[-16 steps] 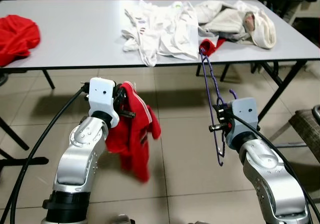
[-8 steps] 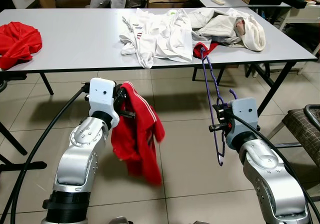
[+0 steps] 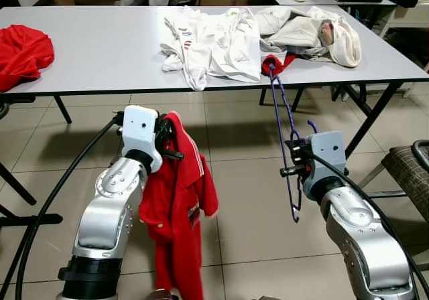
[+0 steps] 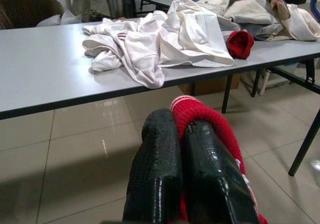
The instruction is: Hang hanger
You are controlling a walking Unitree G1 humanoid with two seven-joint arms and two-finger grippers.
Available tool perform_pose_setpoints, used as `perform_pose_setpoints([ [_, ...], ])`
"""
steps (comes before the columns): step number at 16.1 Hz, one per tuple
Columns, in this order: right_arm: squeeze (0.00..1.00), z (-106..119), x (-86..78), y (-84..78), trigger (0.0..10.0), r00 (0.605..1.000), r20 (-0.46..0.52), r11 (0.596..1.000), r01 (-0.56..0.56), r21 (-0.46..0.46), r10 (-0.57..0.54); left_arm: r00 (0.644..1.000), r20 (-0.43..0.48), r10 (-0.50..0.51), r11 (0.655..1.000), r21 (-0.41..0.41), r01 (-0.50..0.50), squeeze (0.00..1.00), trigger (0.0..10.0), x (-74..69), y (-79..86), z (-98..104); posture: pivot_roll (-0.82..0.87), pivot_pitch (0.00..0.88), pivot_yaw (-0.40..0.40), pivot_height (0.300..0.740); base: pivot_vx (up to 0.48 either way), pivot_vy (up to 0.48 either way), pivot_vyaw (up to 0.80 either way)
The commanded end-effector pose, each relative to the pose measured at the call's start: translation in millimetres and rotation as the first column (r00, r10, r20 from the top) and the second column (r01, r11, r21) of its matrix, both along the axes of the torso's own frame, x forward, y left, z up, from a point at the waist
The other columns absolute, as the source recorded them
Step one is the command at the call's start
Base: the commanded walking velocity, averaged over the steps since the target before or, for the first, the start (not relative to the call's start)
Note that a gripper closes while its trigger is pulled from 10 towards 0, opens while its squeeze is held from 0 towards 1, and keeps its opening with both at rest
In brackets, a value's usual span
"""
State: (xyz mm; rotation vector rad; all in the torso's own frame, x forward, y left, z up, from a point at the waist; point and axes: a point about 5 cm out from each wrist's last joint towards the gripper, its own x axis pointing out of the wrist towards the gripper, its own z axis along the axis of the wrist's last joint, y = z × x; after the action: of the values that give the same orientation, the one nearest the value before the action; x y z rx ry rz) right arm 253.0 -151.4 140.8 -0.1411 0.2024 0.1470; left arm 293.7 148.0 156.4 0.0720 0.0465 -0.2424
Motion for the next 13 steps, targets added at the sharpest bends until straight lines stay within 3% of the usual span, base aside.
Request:
perform_pose_setpoints([
  [1, 0.0, 0.3, 1.0, -1.5, 10.0, 1.0, 0.008, 1.0, 0.0, -0.007, 0.0, 1.0, 0.027, -0.01, 1.0, 0.004, 0.01, 0.0, 10.0, 1.1, -0.2, 6.6, 0.02, 0.0, -0.001, 0.74, 0.0, 0.0, 0.0],
  [10, 0.0, -1.0, -0.3, -0.7, 10.0, 1.0, 0.005, 1.0, 0.003, -0.005, -0.003, 1.0, 0.021, -0.019, 1.0, -0.001, 0.019, 0.0, 10.0, 0.9, -0.2, 5.3, 0.02, 0.0, 0.0, 0.74, 0.0, 0.0, 0.0],
  [13, 0.0, 0.2, 0.8, -0.7, 10.0, 1.0, 0.009, 1.0, 0.0, -0.008, 0.0, 1.0, 0.02, -0.02, 1.0, -0.006, 0.02, 0.0, 10.0, 0.6, -0.8, 5.3, 0.02, 0.0, -0.003, 0.74, 0.0, 0.381, 0.0],
])
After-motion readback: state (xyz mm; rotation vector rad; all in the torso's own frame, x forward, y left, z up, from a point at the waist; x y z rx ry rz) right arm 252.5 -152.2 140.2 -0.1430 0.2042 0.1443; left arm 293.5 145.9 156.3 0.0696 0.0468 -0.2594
